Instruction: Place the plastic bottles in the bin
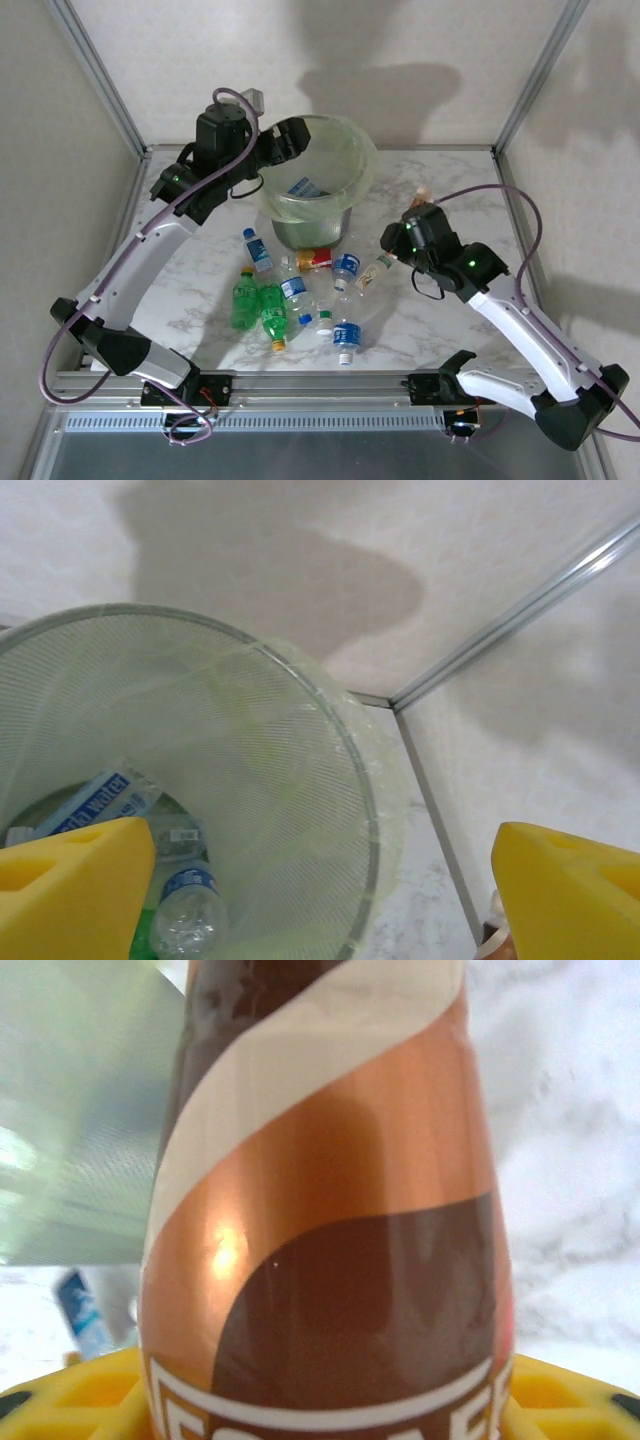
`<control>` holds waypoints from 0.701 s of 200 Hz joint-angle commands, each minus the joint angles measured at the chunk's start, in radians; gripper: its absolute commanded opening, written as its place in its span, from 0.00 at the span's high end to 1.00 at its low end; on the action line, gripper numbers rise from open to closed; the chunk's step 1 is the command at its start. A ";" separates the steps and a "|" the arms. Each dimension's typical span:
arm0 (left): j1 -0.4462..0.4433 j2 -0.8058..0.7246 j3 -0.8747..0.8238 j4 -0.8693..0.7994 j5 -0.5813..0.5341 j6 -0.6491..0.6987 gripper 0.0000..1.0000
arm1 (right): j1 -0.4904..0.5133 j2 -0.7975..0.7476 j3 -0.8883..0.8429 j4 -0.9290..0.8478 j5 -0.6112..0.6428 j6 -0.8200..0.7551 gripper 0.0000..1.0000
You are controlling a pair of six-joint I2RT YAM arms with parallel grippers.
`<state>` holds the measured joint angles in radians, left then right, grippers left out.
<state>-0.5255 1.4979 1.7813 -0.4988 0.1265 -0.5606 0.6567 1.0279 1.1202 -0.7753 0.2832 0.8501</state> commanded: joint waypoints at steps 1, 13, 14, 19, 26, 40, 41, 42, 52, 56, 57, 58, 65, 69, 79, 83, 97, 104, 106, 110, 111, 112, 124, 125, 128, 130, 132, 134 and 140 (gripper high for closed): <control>0.010 0.031 0.060 -0.006 0.113 -0.017 0.12 | -0.006 -0.014 0.067 0.070 0.013 -0.135 0.44; 0.010 0.051 0.085 -0.014 0.171 -0.021 0.12 | -0.003 -0.010 0.091 0.113 -0.030 -0.185 0.44; 0.010 0.053 0.086 -0.014 0.178 -0.022 0.12 | -0.003 -0.010 0.093 0.117 -0.035 -0.188 0.44; 0.010 0.060 0.095 -0.015 0.207 -0.027 0.12 | 0.001 -0.010 0.100 0.134 -0.054 -0.206 0.44; 0.010 0.068 0.104 -0.014 0.237 -0.032 0.12 | 0.007 -0.013 0.107 0.161 -0.081 -0.231 0.45; 0.010 0.081 0.111 -0.001 0.296 -0.045 0.12 | 0.019 -0.017 0.119 0.206 -0.121 -0.268 0.44; 0.010 0.082 0.111 -0.001 0.301 -0.045 0.12 | 0.020 -0.018 0.119 0.209 -0.125 -0.270 0.44; 0.011 0.082 0.112 0.000 0.304 -0.046 0.12 | 0.020 -0.018 0.122 0.211 -0.129 -0.272 0.44; 0.010 0.090 0.119 0.002 0.333 -0.051 0.12 | 0.025 -0.016 0.132 0.241 -0.178 -0.298 0.44; 0.012 0.093 0.121 0.004 0.345 -0.053 0.12 | 0.028 -0.013 0.138 0.249 -0.197 -0.307 0.44; 0.011 0.094 0.121 0.005 0.348 -0.053 0.12 | 0.028 -0.012 0.138 0.250 -0.202 -0.310 0.44; 0.011 0.093 0.122 0.005 0.349 -0.054 0.12 | 0.029 -0.011 0.140 0.253 -0.206 -0.312 0.44; 0.012 0.098 0.124 0.010 0.369 -0.055 0.12 | 0.033 -0.001 0.153 0.260 -0.232 -0.327 0.44; 0.012 0.102 0.126 0.012 0.382 -0.059 0.12 | 0.033 0.005 0.160 0.263 -0.247 -0.336 0.44; 0.009 0.111 0.128 0.022 0.419 -0.066 0.12 | 0.057 0.023 0.177 0.269 -0.271 -0.354 0.44; 0.010 0.115 0.129 0.028 0.435 -0.070 0.12 | 0.066 0.031 0.185 0.270 -0.276 -0.359 0.44; 0.009 0.125 0.129 0.056 0.487 -0.085 0.09 | 0.087 0.059 0.213 0.268 -0.283 -0.378 0.44; 0.009 0.128 0.128 0.073 0.509 -0.095 0.07 | 0.098 0.073 0.228 0.267 -0.283 -0.385 0.44; 0.008 0.128 0.127 0.078 0.516 -0.098 0.07 | 0.102 0.078 0.232 0.266 -0.283 -0.386 0.44; 0.007 0.130 0.127 0.089 0.529 -0.103 0.07 | 0.107 0.086 0.241 0.265 -0.284 -0.390 0.44; 0.007 0.130 0.127 0.091 0.532 -0.104 0.07 | 0.108 0.087 0.241 0.266 -0.284 -0.392 0.44; 0.006 0.131 0.127 0.094 0.536 -0.105 0.07 | 0.109 0.090 0.243 0.266 -0.285 -0.392 0.44; 0.003 0.133 0.126 0.122 0.562 -0.120 0.07 | 0.128 0.112 0.263 0.267 -0.287 -0.402 0.44; 0.003 0.134 0.127 0.123 0.565 -0.121 0.07 | 0.130 0.113 0.265 0.267 -0.287 -0.403 0.44; 0.002 0.134 0.127 0.128 0.570 -0.123 0.07 | 0.134 0.119 0.270 0.266 -0.287 -0.404 0.44; 0.000 0.134 0.127 0.131 0.573 -0.125 0.07 | 0.137 0.124 0.274 0.265 -0.288 -0.406 0.44; 0.001 0.135 0.127 0.134 0.577 -0.126 0.07 | 0.139 0.128 0.277 0.265 -0.288 -0.407 0.44; 0.000 0.135 0.127 0.136 0.581 -0.126 0.08 | 0.142 0.132 0.280 0.265 -0.288 -0.408 0.44; -0.002 0.134 0.127 0.141 0.591 -0.128 0.08 | 0.150 0.142 0.289 0.264 -0.287 -0.414 0.44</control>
<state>-0.5217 1.6287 1.8774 -0.4393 0.6140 -0.6567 0.7750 1.1339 1.3560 -0.5362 0.0216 0.4877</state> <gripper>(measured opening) 0.925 0.565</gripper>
